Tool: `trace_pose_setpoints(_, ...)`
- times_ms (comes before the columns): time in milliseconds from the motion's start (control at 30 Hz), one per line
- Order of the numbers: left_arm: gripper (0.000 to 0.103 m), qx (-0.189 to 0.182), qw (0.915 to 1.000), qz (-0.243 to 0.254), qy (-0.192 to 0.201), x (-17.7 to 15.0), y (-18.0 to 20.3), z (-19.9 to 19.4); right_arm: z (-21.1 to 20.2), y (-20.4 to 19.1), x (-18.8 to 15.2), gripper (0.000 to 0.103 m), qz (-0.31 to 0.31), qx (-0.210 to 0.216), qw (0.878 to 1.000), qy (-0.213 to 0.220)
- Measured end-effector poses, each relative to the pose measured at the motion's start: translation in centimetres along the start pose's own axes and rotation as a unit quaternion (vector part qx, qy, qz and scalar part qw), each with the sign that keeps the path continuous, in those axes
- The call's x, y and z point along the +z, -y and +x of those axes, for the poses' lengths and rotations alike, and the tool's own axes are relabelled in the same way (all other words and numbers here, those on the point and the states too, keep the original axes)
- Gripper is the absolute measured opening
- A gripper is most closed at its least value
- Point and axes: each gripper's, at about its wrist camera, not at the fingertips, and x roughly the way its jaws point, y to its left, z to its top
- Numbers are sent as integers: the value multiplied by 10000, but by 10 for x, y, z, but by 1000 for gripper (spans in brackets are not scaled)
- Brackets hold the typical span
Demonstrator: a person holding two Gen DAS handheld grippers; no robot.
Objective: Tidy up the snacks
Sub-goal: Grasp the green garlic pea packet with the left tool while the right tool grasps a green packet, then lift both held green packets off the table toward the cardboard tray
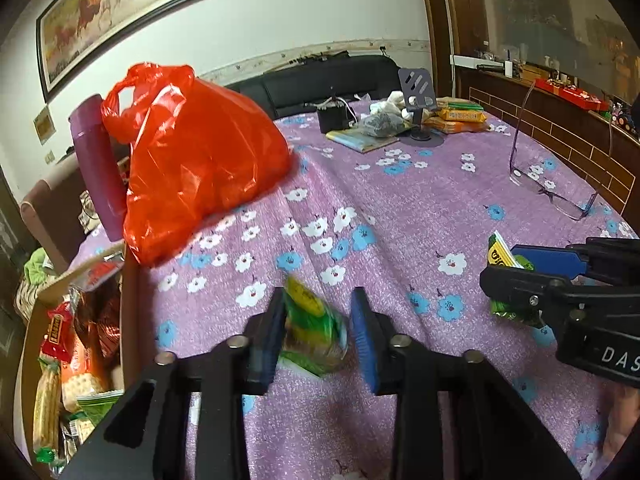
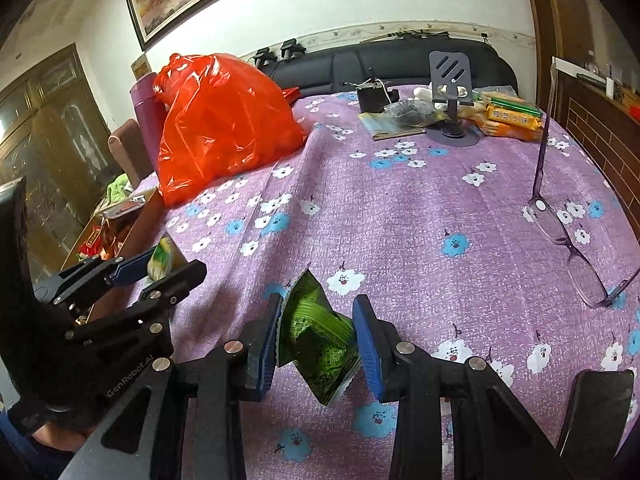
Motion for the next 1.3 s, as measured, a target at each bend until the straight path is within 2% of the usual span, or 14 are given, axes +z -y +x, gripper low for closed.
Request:
trace_pose_setpoints(233,26,219,9993,96,273,2,2,-9,-2,1,1,38,60,25,10000,50)
trace_pose_setpoints(333,19,253,9992,155,268,2,4,-8,-3,1,1,38,60,27,10000,68)
trace_pose_setpoints(467,17,211,9995,143,193,1,3,-5,-3,1,1,38,67,24,9999,75)
trace_pose_setpoints(600,17,5,10000,-37,-4,2,-4,1,-4,1,1,38,68,32,9999,75)
trace_pose_setpoints(800,17,-462,9959,-473,-623,-1,-20,24,-6,1,1,38,71,58,9999,99)
trace_pose_setpoints(900,18,-520,9953,-512,-638,-2,-20,25,-8,1,2,38,78,75,9999,125)
trace_pose_setpoints(1000,30,-504,9959,-472,-584,-2,-18,23,-10,0,2,38,72,94,9998,148)
trace_pose_setpoints(1033,40,-557,9958,-475,-546,-2,-17,21,-10,0,2,38,75,102,9998,151)
trace_pose_setpoints(1067,46,-570,9961,-465,-490,-1,-16,19,-10,0,2,38,76,108,9998,157)
trace_pose_setpoints(1133,49,-497,9972,-432,-364,0,-15,15,-11,-1,3,38,75,121,9998,170)
trace_pose_setpoints(1200,56,-437,9977,-400,-333,3,-14,15,-12,-1,3,38,84,126,9997,180)
trace_pose_setpoints(1300,57,-356,9976,-420,-412,6,-14,26,-12,-1,3,38,82,124,9997,183)
